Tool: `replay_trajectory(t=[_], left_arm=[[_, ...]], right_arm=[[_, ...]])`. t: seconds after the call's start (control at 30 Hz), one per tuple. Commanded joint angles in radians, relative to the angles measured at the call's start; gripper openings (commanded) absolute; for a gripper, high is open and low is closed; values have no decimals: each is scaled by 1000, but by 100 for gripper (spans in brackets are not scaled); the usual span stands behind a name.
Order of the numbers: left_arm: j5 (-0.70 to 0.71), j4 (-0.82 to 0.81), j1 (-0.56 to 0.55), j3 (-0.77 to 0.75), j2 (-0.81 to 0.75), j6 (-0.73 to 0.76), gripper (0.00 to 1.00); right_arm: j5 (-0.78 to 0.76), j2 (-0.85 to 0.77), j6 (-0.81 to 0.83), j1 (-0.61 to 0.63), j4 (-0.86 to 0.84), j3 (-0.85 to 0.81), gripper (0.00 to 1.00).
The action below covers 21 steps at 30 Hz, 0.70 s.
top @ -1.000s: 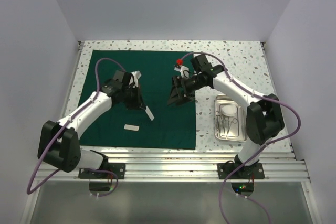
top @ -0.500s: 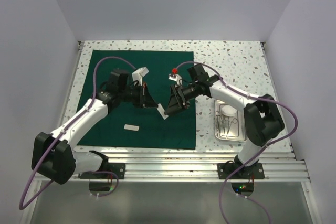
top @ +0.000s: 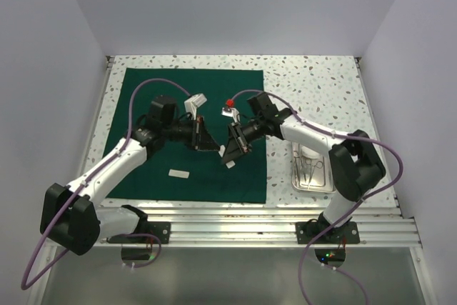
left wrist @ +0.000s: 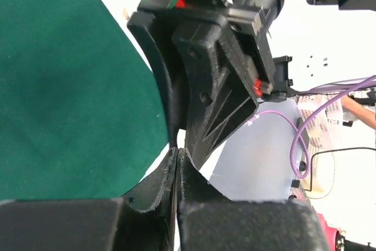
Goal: Prepare the surgical pack
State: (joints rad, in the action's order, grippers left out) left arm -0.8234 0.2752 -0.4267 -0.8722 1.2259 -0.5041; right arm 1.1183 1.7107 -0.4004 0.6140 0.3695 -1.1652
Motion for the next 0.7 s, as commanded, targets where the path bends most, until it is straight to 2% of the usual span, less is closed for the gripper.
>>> replay_trajectory(t=[0.0, 0.03, 0.07, 0.1, 0.13, 0.2, 0.3, 0.33, 0.43, 0.47, 0.57, 0.67], left_arm=[[22, -9, -3, -25, -2, 10, 19], [91, 17, 2, -34, 0, 22, 25], [118, 37, 6, -50, 3, 38, 30], [150, 76, 12, -53, 3, 45, 45], [227, 97, 28, -57, 6, 55, 51], [276, 148, 43, -56, 10, 68, 57], [418, 266, 48, -71, 39, 117, 62], [490, 297, 48, -73, 50, 127, 63], [613, 377, 48, -56, 81, 150, 64], [630, 384, 48, -35, 83, 154, 64], [684, 398, 48, 18, 66, 157, 63], [696, 383, 48, 52, 49, 151, 64]], right_arm=[[-18, -62, -2, 3, -23, 18, 7], [-49, -62, 11, 3, 33, 13, 0], [-81, -60, 44, -5, 69, 9, 0], [-153, -63, 52, -13, 92, 10, 0], [-191, -69, 55, -22, 138, 12, 0], [-292, -80, 69, -68, 201, 15, 0], [-431, -134, 81, -178, 317, 41, 0], [-543, -170, 83, -247, 388, 50, 0], [-729, -220, 94, -351, 544, 75, 0], [-843, -244, 118, -412, 577, 79, 0], [-1041, -278, 146, -486, 670, 90, 0], [-1091, -281, 132, -525, 684, 99, 0]])
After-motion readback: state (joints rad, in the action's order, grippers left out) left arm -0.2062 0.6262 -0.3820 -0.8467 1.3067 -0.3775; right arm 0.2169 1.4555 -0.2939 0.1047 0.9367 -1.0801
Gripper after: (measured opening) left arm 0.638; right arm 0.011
